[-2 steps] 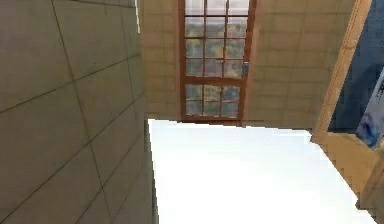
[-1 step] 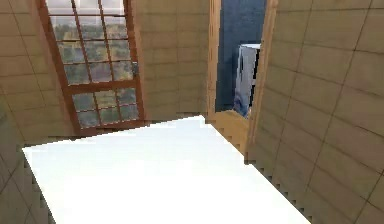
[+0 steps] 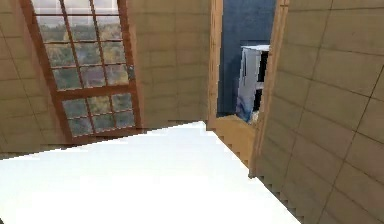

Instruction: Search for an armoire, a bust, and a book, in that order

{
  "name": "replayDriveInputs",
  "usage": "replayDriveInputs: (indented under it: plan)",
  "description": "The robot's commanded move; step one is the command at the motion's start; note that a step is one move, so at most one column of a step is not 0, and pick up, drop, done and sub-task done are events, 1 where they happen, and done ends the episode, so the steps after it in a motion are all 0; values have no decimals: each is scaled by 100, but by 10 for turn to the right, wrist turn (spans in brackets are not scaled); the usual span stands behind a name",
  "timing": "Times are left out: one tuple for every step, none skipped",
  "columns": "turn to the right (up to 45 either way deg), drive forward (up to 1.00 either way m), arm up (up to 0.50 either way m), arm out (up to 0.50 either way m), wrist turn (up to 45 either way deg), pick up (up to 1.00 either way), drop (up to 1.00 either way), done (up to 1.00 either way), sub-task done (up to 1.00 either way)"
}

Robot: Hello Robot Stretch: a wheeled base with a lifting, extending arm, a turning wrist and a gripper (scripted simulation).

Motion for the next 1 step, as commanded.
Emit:
replayDriveInputs:
  plan:
    - [-270, 0, 0, 0, 0, 0, 0, 0, 0]
